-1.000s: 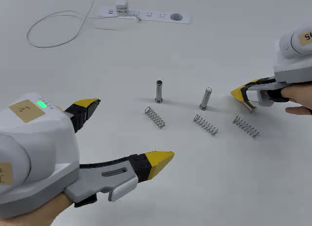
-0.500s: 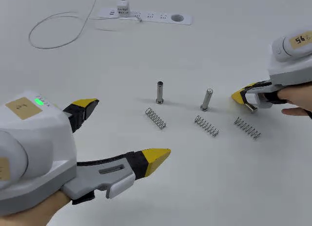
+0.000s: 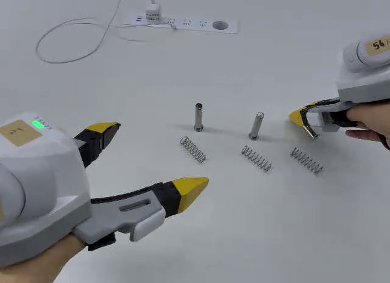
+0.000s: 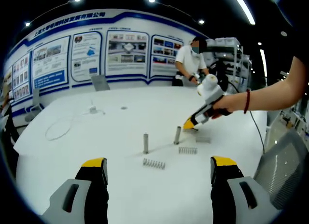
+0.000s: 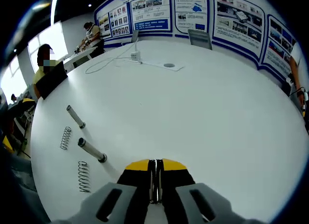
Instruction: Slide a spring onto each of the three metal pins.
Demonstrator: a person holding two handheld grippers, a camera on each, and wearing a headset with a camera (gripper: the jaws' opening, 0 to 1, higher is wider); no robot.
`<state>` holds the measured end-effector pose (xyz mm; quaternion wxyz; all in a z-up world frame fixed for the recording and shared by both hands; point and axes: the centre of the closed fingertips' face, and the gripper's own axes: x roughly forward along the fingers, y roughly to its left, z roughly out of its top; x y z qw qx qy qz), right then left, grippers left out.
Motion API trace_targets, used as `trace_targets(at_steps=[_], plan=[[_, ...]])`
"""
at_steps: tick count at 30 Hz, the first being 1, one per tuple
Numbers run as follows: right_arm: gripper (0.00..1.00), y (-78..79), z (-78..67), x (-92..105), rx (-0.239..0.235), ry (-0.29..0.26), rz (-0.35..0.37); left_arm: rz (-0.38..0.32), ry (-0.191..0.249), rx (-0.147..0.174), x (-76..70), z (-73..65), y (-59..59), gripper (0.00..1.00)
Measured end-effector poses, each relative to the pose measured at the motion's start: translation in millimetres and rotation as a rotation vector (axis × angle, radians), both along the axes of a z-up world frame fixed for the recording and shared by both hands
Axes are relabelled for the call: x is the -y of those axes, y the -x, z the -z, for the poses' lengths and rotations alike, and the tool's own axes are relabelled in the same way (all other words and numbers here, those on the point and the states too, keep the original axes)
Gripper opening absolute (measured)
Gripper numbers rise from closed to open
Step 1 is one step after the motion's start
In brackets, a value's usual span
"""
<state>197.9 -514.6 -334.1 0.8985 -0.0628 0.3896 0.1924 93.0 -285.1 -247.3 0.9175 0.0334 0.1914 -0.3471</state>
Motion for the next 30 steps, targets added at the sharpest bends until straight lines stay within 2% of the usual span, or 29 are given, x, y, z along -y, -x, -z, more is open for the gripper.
trace_targets(at_steps=[10,17,30], plan=[[0.08,4.8,-21.3,4.2,0.042,-0.001,0.017,-0.009,0.024,0.016,-0.7,-8.8,-1.0,0.88],[0.08,13.0,-31.5,6.9,0.065,0.011,0.019,-0.004,0.014,0.028,-0.3,-12.8,-1.6,0.88],[0.08,27.8,-31.0,12.3,0.054,0.012,0.055,-0.002,0.006,0.044,-2.6,-18.5,0.2,0.88]])
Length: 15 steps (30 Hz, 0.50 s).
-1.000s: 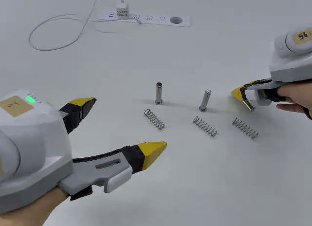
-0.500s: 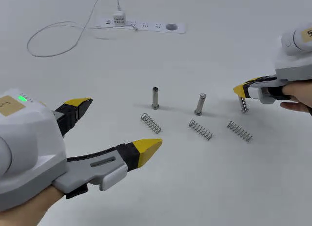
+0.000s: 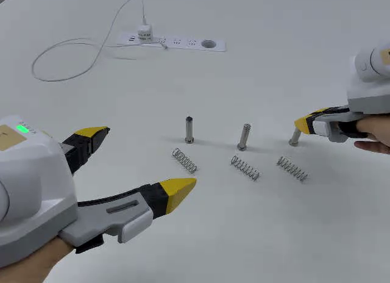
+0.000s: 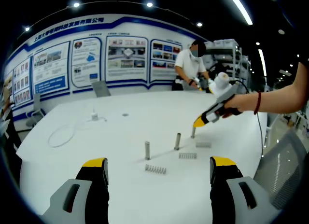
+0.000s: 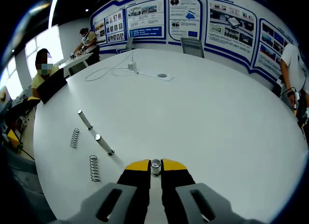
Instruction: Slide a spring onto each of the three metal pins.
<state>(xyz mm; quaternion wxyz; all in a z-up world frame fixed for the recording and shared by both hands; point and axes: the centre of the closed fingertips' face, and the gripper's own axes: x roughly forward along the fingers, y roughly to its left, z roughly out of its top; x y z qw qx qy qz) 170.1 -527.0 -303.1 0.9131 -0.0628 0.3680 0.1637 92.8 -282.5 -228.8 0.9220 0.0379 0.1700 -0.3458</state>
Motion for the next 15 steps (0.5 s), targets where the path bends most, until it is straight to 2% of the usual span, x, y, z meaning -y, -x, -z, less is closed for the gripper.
trace_targets(at_steps=[15], plan=[[0.08,6.5,0.2,-0.3,-0.009,0.012,-0.009,-0.003,0.005,0.0,-0.3,-0.7,3.0,0.88]])
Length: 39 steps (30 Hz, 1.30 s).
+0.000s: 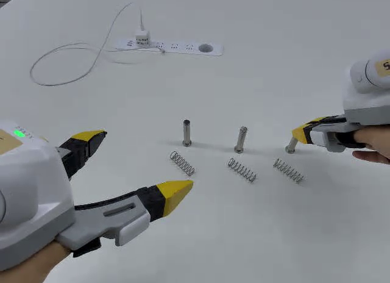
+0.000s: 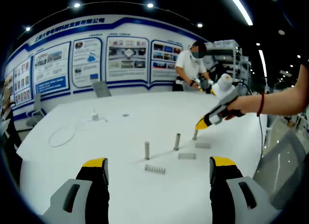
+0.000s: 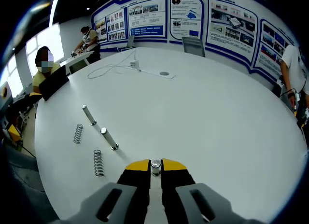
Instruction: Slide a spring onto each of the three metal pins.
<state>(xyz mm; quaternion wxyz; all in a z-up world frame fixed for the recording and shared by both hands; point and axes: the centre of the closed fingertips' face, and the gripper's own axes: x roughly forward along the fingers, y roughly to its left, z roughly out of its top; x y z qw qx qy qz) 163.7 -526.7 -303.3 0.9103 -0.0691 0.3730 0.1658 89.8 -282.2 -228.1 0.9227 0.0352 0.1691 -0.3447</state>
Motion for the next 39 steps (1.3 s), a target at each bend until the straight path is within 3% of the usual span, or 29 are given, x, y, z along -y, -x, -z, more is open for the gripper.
trace_targets(at_steps=[22,29,39], plan=[[0.1,4.0,2.8,0.3,-0.026,0.028,-0.014,0.034,-0.016,-0.013,5.9,3.4,2.5,0.92],[0.22,5.2,-4.3,-1.9,0.001,-0.001,-0.01,0.037,-0.017,-0.018,6.2,3.5,2.7,0.94],[0.28,9.1,-21.1,-5.0,0.047,-0.017,-0.013,0.033,-0.004,-0.025,3.8,0.1,2.2,0.96]])
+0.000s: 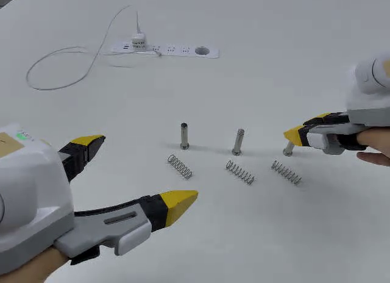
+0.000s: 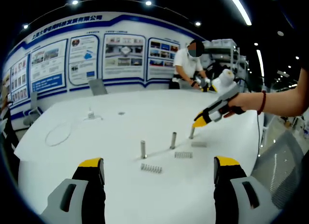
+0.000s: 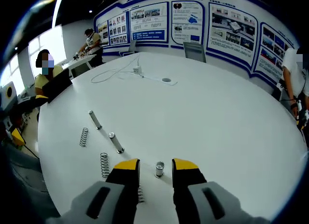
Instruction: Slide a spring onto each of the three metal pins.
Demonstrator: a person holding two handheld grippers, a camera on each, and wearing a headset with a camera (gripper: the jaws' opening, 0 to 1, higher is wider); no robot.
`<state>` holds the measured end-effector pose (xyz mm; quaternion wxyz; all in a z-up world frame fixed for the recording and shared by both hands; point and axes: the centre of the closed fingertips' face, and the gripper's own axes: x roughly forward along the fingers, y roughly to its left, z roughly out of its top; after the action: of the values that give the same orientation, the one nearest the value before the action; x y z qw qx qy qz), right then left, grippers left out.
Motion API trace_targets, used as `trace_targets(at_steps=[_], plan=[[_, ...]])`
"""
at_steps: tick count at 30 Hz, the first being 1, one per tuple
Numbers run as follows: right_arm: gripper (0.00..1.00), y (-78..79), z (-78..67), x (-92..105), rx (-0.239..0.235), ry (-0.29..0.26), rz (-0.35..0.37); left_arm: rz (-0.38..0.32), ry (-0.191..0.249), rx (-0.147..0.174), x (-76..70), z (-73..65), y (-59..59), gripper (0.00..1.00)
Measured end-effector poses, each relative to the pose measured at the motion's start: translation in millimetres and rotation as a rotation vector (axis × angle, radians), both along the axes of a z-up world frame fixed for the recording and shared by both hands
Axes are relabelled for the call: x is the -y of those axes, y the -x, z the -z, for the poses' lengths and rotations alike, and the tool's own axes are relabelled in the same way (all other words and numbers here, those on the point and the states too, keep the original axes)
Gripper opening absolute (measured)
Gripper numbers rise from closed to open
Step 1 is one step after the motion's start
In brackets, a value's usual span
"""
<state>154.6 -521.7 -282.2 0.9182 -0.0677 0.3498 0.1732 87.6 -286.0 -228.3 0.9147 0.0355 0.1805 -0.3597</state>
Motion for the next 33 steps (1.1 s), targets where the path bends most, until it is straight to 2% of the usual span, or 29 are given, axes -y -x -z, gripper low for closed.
trace_targets(at_steps=[9,25,33], plan=[[0.39,7.1,-9.0,2.5,0.025,-0.012,0.022,-0.008,-0.008,-0.014,-2.4,1.4,0.2,0.97],[0.48,23.0,-28.2,5.4,0.076,-0.038,0.048,-0.014,-0.008,-0.005,-6.2,-5.0,-0.7,0.97],[0.52,33.7,-35.9,-10.8,0.099,-0.053,0.017,-0.012,-0.007,-0.003,-8.4,-8.2,1.1,0.99]])
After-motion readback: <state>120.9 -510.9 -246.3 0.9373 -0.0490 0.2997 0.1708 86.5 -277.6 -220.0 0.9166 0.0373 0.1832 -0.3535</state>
